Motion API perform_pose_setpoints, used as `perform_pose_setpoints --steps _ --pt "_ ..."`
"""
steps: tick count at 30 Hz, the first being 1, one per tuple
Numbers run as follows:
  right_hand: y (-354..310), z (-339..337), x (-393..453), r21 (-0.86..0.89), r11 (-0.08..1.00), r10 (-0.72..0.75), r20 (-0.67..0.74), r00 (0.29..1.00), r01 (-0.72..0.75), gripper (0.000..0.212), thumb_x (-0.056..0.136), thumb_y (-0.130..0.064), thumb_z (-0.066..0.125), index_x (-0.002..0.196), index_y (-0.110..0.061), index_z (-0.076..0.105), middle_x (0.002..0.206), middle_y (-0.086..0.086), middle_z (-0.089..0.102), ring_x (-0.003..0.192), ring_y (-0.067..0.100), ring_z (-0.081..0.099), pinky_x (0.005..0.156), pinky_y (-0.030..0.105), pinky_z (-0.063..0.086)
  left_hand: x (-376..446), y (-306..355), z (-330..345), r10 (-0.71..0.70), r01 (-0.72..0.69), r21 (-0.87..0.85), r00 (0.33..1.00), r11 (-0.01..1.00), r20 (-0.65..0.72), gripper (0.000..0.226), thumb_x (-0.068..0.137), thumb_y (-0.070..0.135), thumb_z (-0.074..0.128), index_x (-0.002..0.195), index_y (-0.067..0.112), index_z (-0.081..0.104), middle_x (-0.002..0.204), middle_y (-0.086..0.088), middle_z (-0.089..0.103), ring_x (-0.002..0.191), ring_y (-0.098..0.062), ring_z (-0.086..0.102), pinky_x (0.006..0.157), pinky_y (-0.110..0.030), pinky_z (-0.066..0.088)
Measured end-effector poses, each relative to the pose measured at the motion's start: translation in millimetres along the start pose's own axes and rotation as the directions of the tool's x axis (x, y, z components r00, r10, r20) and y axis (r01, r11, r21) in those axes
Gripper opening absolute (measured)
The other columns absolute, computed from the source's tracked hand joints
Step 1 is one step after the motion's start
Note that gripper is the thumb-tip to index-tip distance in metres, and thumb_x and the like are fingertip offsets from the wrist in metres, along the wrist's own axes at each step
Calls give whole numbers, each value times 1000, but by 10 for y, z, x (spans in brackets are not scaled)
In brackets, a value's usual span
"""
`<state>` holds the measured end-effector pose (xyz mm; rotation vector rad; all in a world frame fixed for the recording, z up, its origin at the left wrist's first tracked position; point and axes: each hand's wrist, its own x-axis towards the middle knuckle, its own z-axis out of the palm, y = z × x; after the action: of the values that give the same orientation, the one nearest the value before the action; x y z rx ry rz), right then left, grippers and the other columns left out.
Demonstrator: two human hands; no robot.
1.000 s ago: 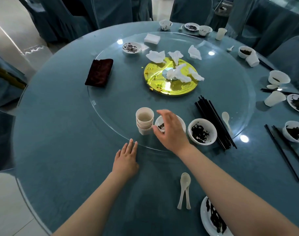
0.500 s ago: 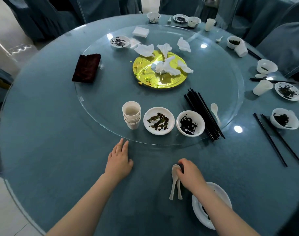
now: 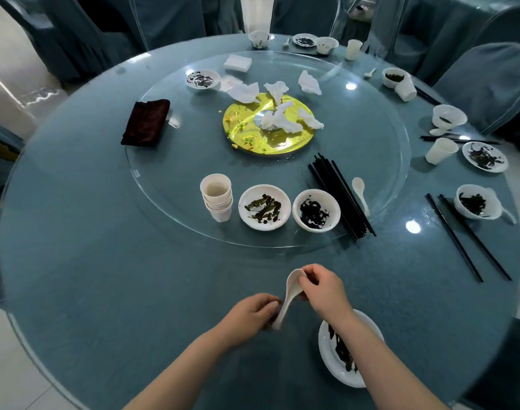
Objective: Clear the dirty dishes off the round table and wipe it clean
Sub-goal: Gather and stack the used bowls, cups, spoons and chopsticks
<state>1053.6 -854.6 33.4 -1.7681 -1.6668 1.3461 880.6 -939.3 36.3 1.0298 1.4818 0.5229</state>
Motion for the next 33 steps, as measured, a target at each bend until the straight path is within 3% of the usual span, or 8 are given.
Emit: perform_pose_setpoints --steps 2,7,12,16,20,24,29,33 --pt "-43 -89 -43 2 999 -42 -55 998 42 12 93 -23 60 83 -28 64 79 -7 69 76 14 67 74 41 58 -49 110 89 9 -6 -86 999 996 40 19 98 18 52 106 8 66 92 -2 74 77 -8 63 74 -23 53" --pt "-92 -328 -139 1 992 -124 -115 986 125 10 93 -25 60 85 -28 64 76 -7 68 71 12 66 68 32 56 -45 329 234 33 -31 -82 999 996 15 13 94 14 59 97 4 68 83 0 73 66 -8 61 67 -21 51" --pt "-59 -504 -245 318 948 -4 -74 997 27 9 92 -25 65 96 -18 63 85 1 69 65 13 65 67 31 58 32 455 378 65 -72 -64 992 995 -110 9 92 13 63 87 8 67 75 3 72 64 -10 61 67 -25 52" --pt "55 -540 -357 291 954 46 74 996 -66 10 91 -18 66 88 -8 68 67 -1 64 60 12 56 60 27 50 118 568 503 88 -100 -91 988 991 -127 9 92 13 64 84 14 68 76 2 73 65 -9 62 69 -25 54" --pt "134 -597 -336 285 957 47 34 998 -54 12 89 -16 68 78 -11 70 60 -2 63 58 11 53 58 29 45 197 668 625 113 -117 -29 987 993 -114 8 91 18 65 86 14 70 80 1 74 64 -6 62 68 -22 53" --pt "165 -690 -221 239 969 56 5 998 -56 12 88 -16 68 76 -14 70 57 -6 64 55 6 54 59 26 47 314 718 712 157 -148 70 978 986 -137 5 89 22 67 87 18 70 80 0 73 66 -5 61 73 -30 55" --pt "221 -986 124 151 987 59 -7 998 -57 11 87 -19 70 76 -17 70 50 -11 59 52 6 49 56 25 41 514 794 691 205 -141 345 966 928 -156 28 89 37 65 115 25 62 104 14 66 95 -1 61 86 -18 47" --pt "126 -1417 651 -34 999 36 -80 996 -39 15 87 -22 69 73 -20 66 56 -8 57 56 13 48 49 20 38 704 719 487 196 -32 623 961 782 -196 57 94 38 55 144 17 38 150 2 36 139 -17 31 114 -28 27"
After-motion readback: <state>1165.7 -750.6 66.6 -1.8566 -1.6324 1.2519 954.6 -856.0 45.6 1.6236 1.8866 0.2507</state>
